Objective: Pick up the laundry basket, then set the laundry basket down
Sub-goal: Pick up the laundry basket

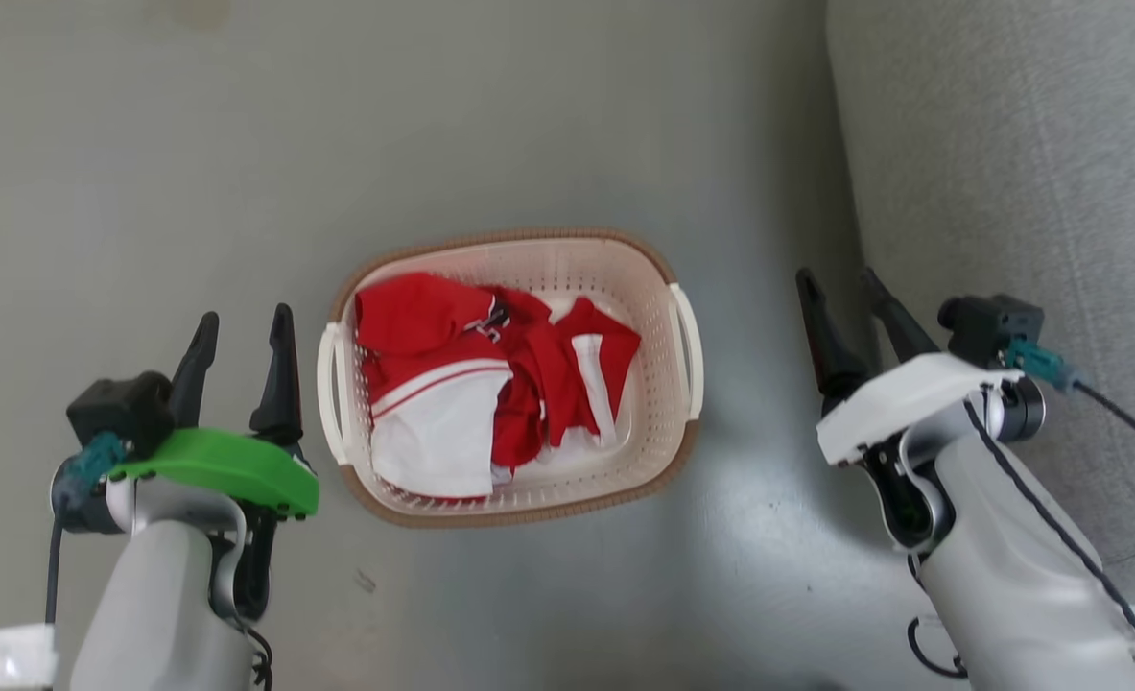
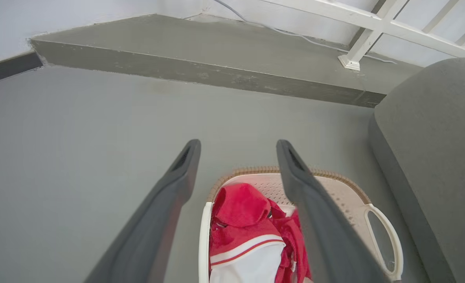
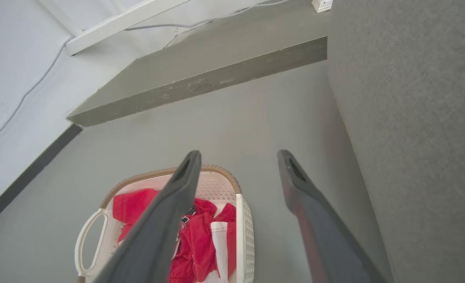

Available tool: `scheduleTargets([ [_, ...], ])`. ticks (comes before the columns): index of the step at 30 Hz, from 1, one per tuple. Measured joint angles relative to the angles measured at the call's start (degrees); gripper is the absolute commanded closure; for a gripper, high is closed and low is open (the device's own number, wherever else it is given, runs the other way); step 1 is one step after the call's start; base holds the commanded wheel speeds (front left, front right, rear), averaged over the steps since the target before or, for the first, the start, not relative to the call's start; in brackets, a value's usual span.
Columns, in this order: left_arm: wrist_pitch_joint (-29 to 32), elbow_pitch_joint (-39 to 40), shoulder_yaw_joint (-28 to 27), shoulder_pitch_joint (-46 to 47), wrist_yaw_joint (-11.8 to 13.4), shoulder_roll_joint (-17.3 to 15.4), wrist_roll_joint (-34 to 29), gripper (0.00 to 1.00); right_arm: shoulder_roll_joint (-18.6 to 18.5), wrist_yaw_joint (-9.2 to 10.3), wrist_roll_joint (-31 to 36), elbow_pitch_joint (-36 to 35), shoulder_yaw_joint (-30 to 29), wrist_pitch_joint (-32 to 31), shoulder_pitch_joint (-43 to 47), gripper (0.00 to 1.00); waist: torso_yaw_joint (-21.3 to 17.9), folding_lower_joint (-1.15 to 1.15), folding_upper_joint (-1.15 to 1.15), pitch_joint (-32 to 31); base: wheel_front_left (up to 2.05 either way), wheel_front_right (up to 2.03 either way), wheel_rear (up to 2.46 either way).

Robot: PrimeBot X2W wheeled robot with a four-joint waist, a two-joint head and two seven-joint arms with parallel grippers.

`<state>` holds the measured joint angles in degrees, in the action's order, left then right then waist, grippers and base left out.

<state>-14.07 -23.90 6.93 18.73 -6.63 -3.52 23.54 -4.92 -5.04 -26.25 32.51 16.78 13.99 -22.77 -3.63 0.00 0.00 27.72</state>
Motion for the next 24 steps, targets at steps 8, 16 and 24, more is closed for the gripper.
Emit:
scheduleTargets([
  [8,1.91,-6.94,0.07,5.91,-0.19,-0.38,1.09,0.00,0.31,-0.62,-0.01,4.79,1.16,-0.89,-5.43,0.00,0.42,0.00,0.00,5.43,0.00,0.00,0.00],
  [16,3.30,-12.77,2.25,11.45,-0.47,-0.81,1.09,0.00,0.87,-1.48,-0.77,10.54,3.15,-1.47,-9.37,0.00,0.72,0.01,0.00,10.55,0.00,0.00,0.00],
  [24,4.50,-18.36,4.55,15.32,-0.51,-0.73,1.09,0.00,1.27,-1.52,-1.02,15.01,6.03,-2.19,-13.52,0.00,1.07,0.01,0.00,14.69,0.00,0.00,0.00],
])
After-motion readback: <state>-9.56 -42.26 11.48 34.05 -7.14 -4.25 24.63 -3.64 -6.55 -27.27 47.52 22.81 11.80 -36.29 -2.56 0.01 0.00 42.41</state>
